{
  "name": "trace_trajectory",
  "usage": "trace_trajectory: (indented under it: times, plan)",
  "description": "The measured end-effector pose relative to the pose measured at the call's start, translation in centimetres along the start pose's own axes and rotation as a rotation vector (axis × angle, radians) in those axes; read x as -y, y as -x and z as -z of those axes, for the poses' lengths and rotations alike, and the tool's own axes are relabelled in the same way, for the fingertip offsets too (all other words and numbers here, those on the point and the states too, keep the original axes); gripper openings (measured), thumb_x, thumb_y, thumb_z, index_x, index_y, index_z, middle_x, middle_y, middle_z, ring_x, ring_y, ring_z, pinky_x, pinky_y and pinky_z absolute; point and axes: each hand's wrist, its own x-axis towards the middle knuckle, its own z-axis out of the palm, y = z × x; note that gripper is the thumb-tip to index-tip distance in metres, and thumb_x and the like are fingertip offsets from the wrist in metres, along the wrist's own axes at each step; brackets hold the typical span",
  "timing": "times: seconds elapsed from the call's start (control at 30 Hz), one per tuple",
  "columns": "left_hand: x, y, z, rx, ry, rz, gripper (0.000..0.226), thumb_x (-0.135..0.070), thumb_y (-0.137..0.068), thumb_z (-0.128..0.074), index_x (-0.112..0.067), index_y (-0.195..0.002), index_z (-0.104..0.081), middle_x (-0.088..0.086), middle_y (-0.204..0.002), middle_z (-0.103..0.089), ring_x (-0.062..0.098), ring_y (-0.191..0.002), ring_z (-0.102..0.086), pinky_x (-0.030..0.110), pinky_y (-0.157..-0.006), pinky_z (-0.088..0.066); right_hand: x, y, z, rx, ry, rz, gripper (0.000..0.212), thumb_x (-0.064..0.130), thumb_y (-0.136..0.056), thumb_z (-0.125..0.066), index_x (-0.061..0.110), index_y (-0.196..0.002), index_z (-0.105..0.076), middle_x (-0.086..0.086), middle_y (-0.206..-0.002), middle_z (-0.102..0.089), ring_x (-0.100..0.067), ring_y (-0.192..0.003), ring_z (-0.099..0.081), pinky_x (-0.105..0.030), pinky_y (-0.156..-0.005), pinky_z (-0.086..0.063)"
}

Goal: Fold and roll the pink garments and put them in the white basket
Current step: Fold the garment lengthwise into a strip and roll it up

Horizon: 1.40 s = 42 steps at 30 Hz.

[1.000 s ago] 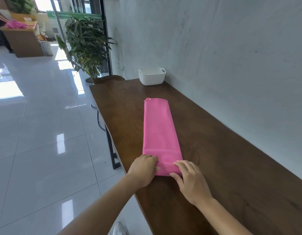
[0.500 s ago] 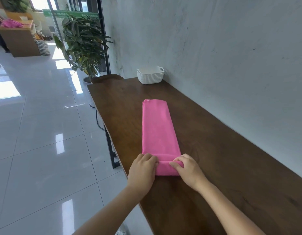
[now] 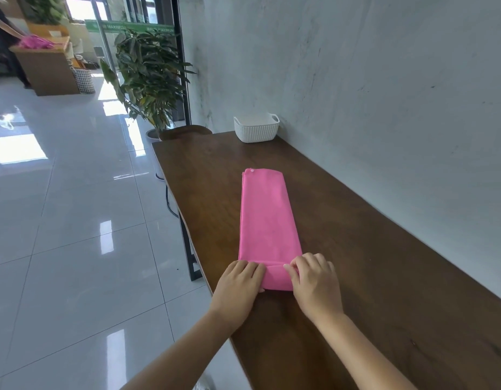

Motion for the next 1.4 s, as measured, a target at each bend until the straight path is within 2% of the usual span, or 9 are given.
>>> trace_trajectory:
  times: [0.1,0.23,0.5,0.67,0.77,0.83,1.03,1.2,1.4]
  plan:
    - [0.6,-0.4,0.7,0.085,0.053,-0.008,0.033,-0.039,-0.092,-0.071,-0.020,-0.118,-0.067,-0.003,-0.110,-0.072,0.018,-0.101,-0.068,0.037,-0.094,-0.056,-0.4,1.7,0.2,-0.009,-0.054,0.040,0.041,0.048,-0.101,-0.040,0.021,-0.100,-0.070,0.006,-0.101,-0.067,-0.013,-0.092,-0.062,-0.028,-0.083,-0.051]
    - [0.7,-0.4,2.3,0.248,0.121,0.012,0.042,-0.047,-0.104,-0.045,-0.022,-0.138,-0.053,-0.003,-0.134,-0.060,0.018,-0.123,-0.055,0.035,-0.108,-0.044,-0.8,3.3,0.7,0.069,-0.155,0.046,0.050,0.060,-0.099,-0.041,0.024,-0.119,-0.068,0.007,-0.117,-0.067,-0.011,-0.106,-0.064,-0.028,-0.095,-0.050]
    - [1.3,-0.2,3.9,0.513,0.290,0.094,0.047,-0.048,-0.105,-0.040,-0.024,-0.144,-0.048,-0.005,-0.140,-0.056,0.016,-0.130,-0.050,0.034,-0.112,-0.039,-0.6,5.1,0.9,0.237,-0.278,-0.046,0.072,0.079,-0.089,-0.035,0.029,-0.137,-0.056,0.015,-0.131,-0.056,-0.004,-0.119,-0.051,-0.020,-0.101,-0.042]
    - [0.7,0.9,4.0,0.380,0.153,0.032,0.059,-0.062,-0.098,-0.019,-0.031,-0.140,-0.047,-0.012,-0.136,-0.054,0.011,-0.125,-0.043,0.034,-0.115,-0.030,-0.8,3.6,2.1,0.404,-0.359,-0.097,0.068,0.078,-0.086,-0.038,0.034,-0.135,-0.053,0.023,-0.124,-0.047,0.002,-0.112,-0.047,-0.010,-0.088,-0.040]
    - [0.2,2.1,3.0,0.192,0.171,0.066,0.055,-0.057,-0.103,-0.027,-0.026,-0.142,-0.052,-0.009,-0.135,-0.058,0.016,-0.124,-0.054,0.037,-0.111,-0.046,-1.1,2.2,2.1,0.471,-0.433,-0.153,0.061,0.075,-0.088,-0.044,0.034,-0.131,-0.056,0.018,-0.122,-0.053,0.001,-0.109,-0.050,-0.011,-0.081,-0.042]
    - [0.2,2.6,2.1,0.091,0.105,0.058,0.051,-0.054,-0.100,-0.050,-0.022,-0.139,-0.057,-0.004,-0.131,-0.063,0.019,-0.120,-0.061,0.040,-0.104,-0.051,-1.1,1.2,2.0,0.515,-0.516,-0.215,0.052,0.071,-0.090,-0.047,0.034,-0.125,-0.060,0.016,-0.118,-0.055,0.001,-0.105,-0.052,-0.011,-0.074,-0.042]
    - [0.4,1.7,1.4,0.073,0.028,0.070,0.065,-0.050,-0.084,-0.078,-0.016,-0.136,-0.061,0.002,-0.128,-0.065,0.024,-0.118,-0.064,0.042,-0.100,-0.054,-1.0,-1.1,1.7,0.617,-0.652,-0.336,0.038,0.061,-0.096,-0.051,0.029,-0.111,-0.065,0.009,-0.115,-0.055,-0.004,-0.104,-0.055,-0.015,-0.072,-0.042]
    - [0.9,0.2,1.7,0.107,0.009,0.035,0.048,-0.049,-0.080,-0.080,-0.021,-0.117,-0.067,-0.003,-0.108,-0.069,0.020,-0.099,-0.067,0.038,-0.092,-0.058,0.0,-0.6,1.2,0.353,-0.313,-0.233,0.046,0.065,-0.094,-0.044,0.029,-0.119,-0.058,0.012,-0.123,-0.046,-0.004,-0.111,-0.036,-0.013,-0.073,-0.034]
    - [1.6,-1.0,2.5,0.299,0.054,0.052,0.046,-0.053,-0.101,-0.046,-0.025,-0.137,-0.050,-0.004,-0.129,-0.056,0.018,-0.118,-0.049,0.034,-0.110,-0.036,-0.1,1.6,1.4,0.260,-0.286,-0.124,0.070,0.075,-0.092,-0.020,0.032,-0.133,-0.057,0.010,-0.133,-0.045,0.000,-0.112,-0.041,-0.010,-0.079,-0.041]
